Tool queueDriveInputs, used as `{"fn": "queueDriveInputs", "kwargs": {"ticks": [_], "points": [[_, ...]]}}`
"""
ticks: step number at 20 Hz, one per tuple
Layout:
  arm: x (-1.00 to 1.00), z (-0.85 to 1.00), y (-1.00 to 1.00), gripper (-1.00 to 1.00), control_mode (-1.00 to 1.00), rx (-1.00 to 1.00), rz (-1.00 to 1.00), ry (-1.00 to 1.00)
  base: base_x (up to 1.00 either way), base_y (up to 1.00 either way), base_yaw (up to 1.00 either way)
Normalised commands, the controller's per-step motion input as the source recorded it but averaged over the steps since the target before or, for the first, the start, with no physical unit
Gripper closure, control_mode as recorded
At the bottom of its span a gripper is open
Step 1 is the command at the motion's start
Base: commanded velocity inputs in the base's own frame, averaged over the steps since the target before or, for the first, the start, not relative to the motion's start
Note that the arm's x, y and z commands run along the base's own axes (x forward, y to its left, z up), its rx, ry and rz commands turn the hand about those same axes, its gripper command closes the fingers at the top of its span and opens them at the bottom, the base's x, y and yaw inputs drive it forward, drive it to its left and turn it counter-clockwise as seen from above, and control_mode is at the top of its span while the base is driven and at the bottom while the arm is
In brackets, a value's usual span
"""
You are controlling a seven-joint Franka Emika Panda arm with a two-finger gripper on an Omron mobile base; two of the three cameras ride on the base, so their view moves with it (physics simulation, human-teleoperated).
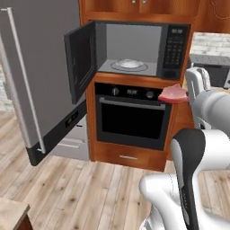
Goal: Transport the steak from the fridge to the microwave and turn on the microwave.
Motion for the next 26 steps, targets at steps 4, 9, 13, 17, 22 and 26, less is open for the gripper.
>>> {"fn": "queueDriveInputs", "kwargs": {"ticks": [4,9,13,17,22,26], "points": [[0.0,0.0,0.0,1.0,1.0,0.0,0.0,0.0,0.78,-0.5,0.08],[0.0,0.0,0.0,1.0,1.0,0.0,0.0,0.0,0.72,-0.34,0.07],[0.0,0.0,0.0,1.0,1.0,0.0,0.0,0.0,0.74,-0.24,0.05],[0.0,0.0,0.0,1.0,1.0,0.0,0.0,0.0,0.74,-0.16,0.03],[0.0,0.0,0.0,1.0,1.0,0.0,0.0,0.0,0.62,0.03,0.0],[0.0,0.0,0.0,1.0,1.0,0.0,0.0,0.0,0.3,0.32,-0.04]]}}
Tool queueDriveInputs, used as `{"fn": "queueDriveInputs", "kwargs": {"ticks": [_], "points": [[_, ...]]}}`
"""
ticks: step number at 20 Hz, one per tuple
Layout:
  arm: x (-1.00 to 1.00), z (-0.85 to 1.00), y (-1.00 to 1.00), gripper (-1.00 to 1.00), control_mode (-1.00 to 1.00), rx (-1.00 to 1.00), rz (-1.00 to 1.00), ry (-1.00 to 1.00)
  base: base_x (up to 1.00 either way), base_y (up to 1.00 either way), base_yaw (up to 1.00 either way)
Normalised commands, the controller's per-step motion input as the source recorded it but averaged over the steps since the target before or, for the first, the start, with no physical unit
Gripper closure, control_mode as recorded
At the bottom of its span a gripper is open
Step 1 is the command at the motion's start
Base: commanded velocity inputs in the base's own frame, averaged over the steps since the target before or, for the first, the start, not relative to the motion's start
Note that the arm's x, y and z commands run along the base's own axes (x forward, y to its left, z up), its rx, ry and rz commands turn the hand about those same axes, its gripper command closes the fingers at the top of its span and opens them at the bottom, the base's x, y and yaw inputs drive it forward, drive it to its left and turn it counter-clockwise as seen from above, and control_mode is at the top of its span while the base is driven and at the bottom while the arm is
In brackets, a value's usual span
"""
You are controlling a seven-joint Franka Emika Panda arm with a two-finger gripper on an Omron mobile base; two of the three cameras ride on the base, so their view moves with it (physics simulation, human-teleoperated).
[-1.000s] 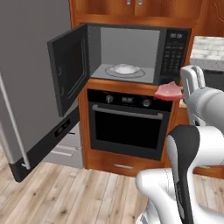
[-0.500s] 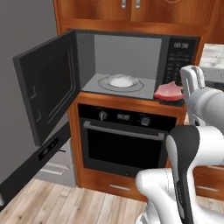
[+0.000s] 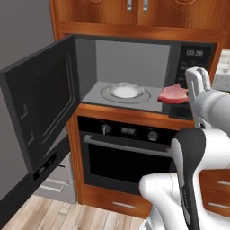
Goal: Transport the steak from the fridge to the microwave and turn on the microwave.
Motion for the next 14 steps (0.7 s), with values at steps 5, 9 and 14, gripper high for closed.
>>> {"fn": "queueDriveInputs", "kwargs": {"ticks": [5,9,14], "points": [[0.0,0.0,0.0,1.0,1.0,0.0,0.0,0.0,0.24,0.28,-0.03],[0.0,0.0,0.0,1.0,1.0,0.0,0.0,0.0,0.54,0.07,0.0],[0.0,0.0,0.0,1.0,1.0,0.0,0.0,0.0,0.63,0.12,0.0]]}}
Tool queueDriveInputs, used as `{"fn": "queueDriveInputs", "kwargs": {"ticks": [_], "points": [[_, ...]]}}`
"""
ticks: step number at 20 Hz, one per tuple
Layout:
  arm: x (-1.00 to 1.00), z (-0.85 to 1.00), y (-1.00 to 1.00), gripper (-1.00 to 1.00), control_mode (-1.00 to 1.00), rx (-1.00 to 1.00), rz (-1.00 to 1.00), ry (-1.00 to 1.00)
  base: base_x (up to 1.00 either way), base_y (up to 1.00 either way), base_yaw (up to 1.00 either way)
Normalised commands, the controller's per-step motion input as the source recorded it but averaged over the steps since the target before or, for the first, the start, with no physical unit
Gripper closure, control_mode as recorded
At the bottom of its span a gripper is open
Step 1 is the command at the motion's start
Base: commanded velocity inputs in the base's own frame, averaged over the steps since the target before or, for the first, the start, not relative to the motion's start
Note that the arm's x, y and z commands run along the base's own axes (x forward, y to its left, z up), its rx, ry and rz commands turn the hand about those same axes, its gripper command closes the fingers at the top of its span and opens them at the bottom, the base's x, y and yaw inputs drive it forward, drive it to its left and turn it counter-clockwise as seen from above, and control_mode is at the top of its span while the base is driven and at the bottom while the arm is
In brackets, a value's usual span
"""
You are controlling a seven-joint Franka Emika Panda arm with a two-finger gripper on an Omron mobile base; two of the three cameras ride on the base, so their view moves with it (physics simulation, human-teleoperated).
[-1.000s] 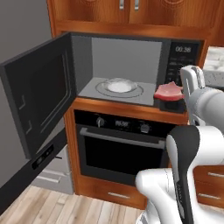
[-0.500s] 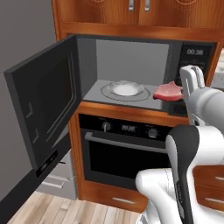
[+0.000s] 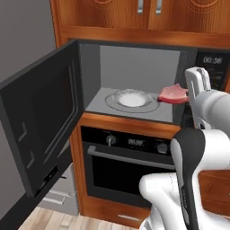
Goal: Transport the steak from the fridge to the microwave and turn on the microwave.
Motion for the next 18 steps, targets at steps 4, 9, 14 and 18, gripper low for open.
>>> {"fn": "queueDriveInputs", "kwargs": {"ticks": [4,9,14,18], "points": [[0.0,0.0,0.0,1.0,1.0,0.0,0.0,0.0,0.42,0.29,0.0],[0.07,-0.08,0.23,1.0,-1.0,-0.08,0.0,0.0,0.04,0.06,0.0],[0.39,-0.22,0.2,1.0,-1.0,-0.12,0.0,0.07,0.0,0.0,0.0],[0.44,-0.16,-0.08,1.0,-1.0,-0.03,0.0,0.0,0.0,0.0,0.0]]}}
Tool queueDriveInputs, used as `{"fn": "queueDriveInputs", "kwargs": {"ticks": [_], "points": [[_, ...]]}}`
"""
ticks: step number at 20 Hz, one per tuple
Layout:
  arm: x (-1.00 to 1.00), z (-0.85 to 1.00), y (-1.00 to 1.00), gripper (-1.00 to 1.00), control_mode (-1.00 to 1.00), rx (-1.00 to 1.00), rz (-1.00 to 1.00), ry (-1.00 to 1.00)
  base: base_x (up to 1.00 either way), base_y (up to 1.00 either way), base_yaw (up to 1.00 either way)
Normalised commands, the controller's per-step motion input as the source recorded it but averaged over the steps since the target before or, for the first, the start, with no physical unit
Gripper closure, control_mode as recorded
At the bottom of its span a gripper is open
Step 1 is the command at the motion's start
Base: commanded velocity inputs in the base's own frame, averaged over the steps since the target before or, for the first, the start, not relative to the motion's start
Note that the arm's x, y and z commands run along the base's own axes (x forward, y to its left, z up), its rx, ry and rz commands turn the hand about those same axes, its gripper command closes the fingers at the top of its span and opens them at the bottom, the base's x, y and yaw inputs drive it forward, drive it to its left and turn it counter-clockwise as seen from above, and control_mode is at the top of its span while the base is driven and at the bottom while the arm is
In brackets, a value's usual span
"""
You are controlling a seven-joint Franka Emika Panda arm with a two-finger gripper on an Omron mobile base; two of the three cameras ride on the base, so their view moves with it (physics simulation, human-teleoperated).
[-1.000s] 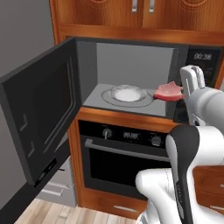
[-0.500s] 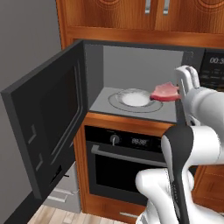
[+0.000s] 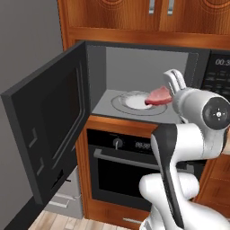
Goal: Transport the steak from the fridge to the microwave and turn on the microwave.
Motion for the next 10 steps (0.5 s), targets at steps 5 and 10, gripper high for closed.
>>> {"fn": "queueDriveInputs", "kwargs": {"ticks": [5,10], "points": [[0.59,-0.12,-0.22,1.0,-1.0,0.0,-0.02,0.0,0.0,0.0,0.0],[0.57,-0.04,-0.15,1.0,-1.0,0.0,-0.01,0.06,0.0,0.0,0.0]]}}
